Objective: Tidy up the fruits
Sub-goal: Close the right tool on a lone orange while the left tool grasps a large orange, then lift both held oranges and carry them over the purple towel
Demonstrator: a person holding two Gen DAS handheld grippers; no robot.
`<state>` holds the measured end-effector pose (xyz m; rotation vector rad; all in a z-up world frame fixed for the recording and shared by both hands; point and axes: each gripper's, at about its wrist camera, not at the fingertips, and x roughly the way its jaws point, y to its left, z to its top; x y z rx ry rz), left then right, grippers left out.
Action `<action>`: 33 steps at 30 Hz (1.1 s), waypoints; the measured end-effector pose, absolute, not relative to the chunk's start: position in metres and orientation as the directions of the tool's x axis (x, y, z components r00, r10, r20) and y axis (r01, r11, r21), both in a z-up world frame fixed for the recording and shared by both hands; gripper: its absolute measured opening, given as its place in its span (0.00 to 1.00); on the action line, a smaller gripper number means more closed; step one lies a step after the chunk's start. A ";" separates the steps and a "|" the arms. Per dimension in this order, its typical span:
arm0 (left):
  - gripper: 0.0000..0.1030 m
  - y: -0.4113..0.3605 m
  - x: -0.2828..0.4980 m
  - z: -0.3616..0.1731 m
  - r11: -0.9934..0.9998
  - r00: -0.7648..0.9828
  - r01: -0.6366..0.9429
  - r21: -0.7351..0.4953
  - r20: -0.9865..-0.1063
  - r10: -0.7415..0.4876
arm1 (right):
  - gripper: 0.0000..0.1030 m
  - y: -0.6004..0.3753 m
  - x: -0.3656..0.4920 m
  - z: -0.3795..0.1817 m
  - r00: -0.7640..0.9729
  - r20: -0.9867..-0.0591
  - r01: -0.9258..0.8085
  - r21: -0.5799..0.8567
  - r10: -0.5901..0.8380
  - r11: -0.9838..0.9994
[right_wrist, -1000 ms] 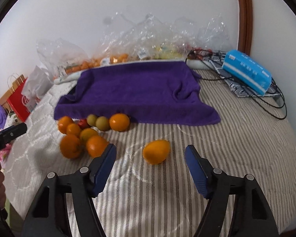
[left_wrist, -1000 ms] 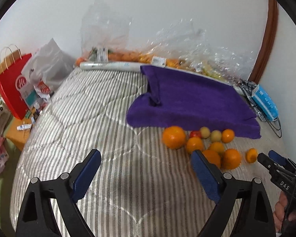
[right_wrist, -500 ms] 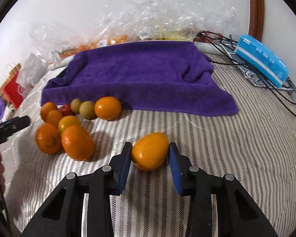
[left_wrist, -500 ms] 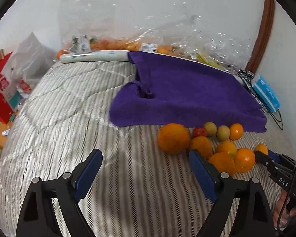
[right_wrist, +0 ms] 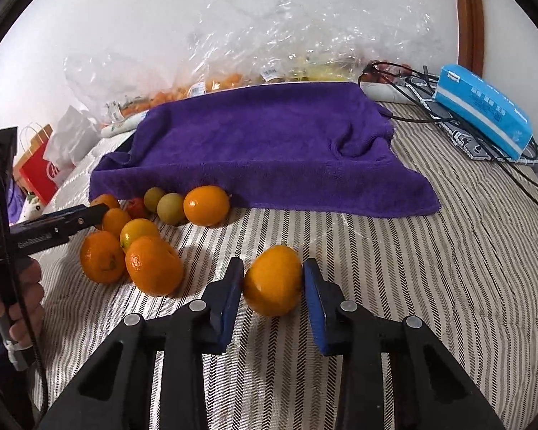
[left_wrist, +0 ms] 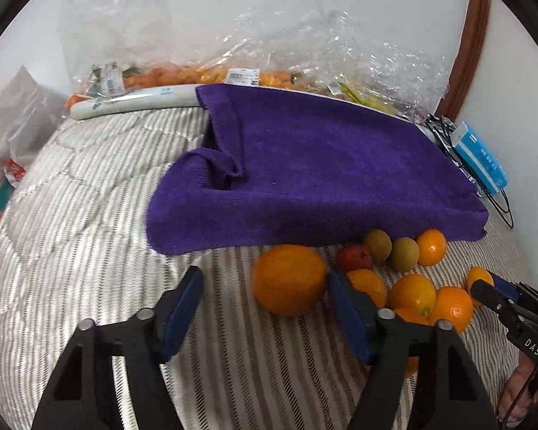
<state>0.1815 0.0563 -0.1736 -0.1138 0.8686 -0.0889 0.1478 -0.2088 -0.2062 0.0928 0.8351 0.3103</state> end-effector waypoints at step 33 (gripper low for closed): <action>0.38 0.051 0.147 -0.150 0.990 0.794 0.061 -0.126 -0.595 -0.125 | 0.33 -0.216 0.131 -0.194 0.703 -0.618 -0.268 0.228 0.352 0.936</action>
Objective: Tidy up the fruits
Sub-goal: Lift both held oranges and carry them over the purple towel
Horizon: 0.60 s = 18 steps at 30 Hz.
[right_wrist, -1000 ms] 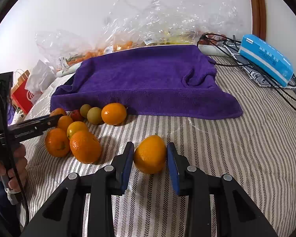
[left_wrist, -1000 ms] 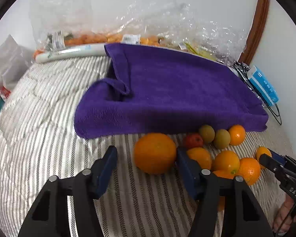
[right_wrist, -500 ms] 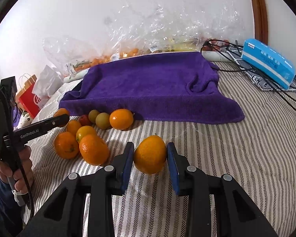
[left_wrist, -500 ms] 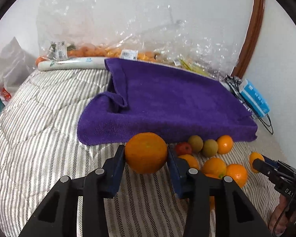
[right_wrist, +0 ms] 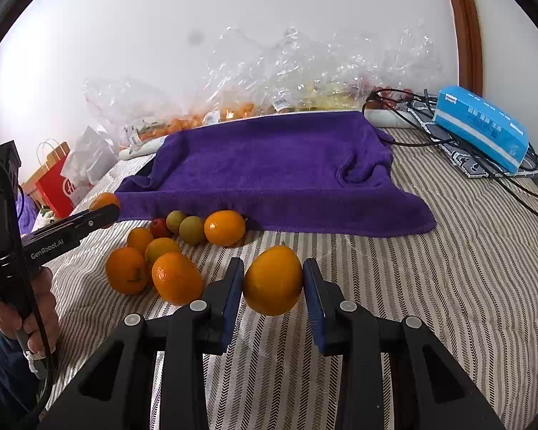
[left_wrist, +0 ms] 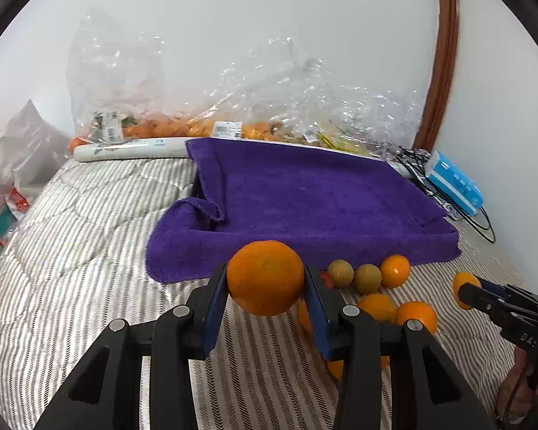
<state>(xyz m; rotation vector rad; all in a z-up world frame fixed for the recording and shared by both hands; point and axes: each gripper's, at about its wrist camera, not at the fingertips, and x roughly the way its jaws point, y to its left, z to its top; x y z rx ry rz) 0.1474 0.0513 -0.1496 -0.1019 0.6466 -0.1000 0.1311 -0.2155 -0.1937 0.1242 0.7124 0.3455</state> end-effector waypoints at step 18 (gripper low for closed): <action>0.38 0.057 0.140 -0.142 0.985 0.823 0.032 -0.167 -0.555 -0.121 | 0.33 -0.216 0.126 -0.174 0.728 -0.580 -0.275 0.240 0.364 0.931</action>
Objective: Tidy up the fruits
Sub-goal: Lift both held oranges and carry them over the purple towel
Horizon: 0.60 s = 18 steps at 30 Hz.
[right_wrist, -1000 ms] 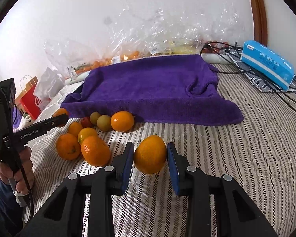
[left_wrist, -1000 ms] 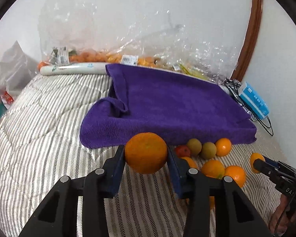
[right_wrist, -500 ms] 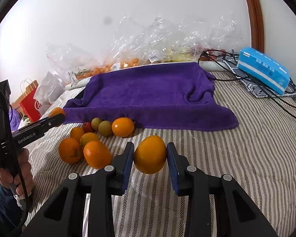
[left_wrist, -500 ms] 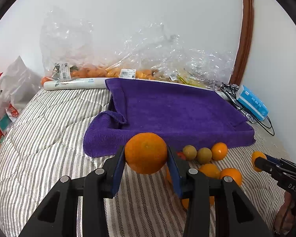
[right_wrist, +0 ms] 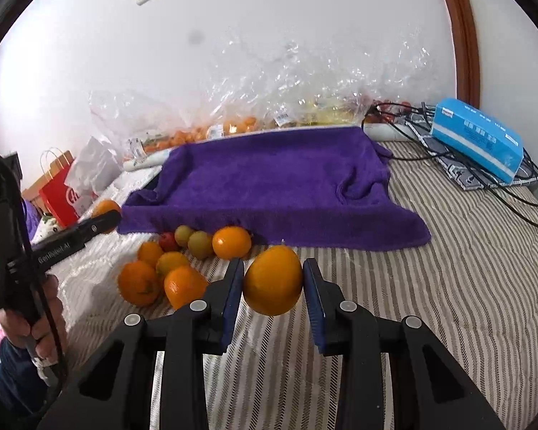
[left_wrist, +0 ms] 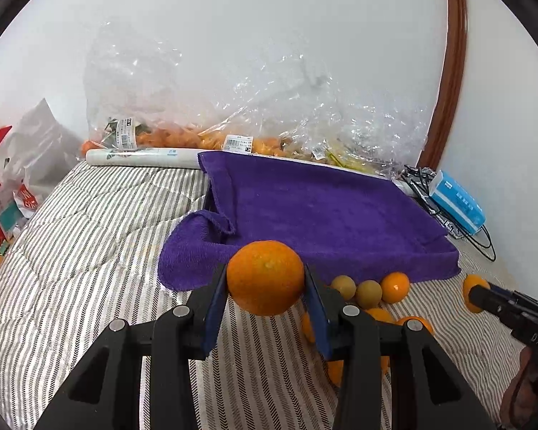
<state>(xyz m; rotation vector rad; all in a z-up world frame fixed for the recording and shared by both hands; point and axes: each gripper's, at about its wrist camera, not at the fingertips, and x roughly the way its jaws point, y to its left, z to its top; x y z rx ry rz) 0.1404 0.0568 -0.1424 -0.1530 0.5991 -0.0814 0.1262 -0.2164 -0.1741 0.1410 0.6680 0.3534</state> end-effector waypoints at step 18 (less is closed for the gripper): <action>0.38 0.044 0.189 -0.096 0.984 0.828 0.013 -0.178 -0.550 -0.111 | 0.33 -0.206 0.183 -0.113 0.775 -0.497 -0.337 0.196 0.390 0.921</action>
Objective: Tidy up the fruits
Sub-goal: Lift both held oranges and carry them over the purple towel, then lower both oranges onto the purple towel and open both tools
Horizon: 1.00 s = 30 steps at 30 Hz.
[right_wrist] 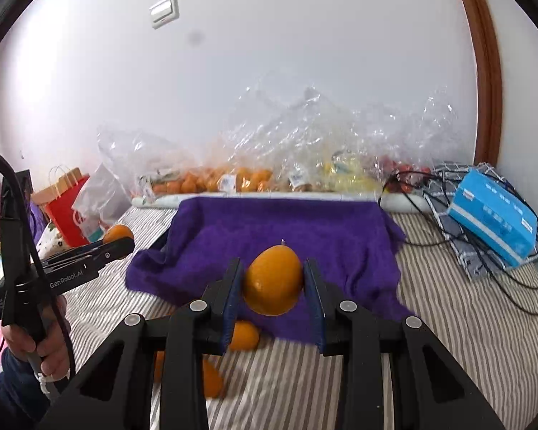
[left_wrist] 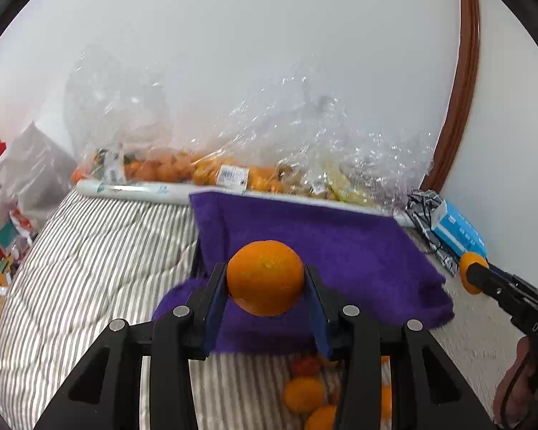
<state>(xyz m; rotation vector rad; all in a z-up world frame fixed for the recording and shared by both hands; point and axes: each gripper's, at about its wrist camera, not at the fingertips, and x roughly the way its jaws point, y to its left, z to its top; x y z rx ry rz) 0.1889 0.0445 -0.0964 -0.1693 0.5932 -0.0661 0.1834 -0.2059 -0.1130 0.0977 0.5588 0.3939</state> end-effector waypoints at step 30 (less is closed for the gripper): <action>0.38 0.054 0.260 -0.135 0.967 0.812 -0.051 -0.250 -0.574 -0.106 | 0.33 -0.222 0.264 -0.148 0.777 -0.524 -0.267 0.226 0.348 0.937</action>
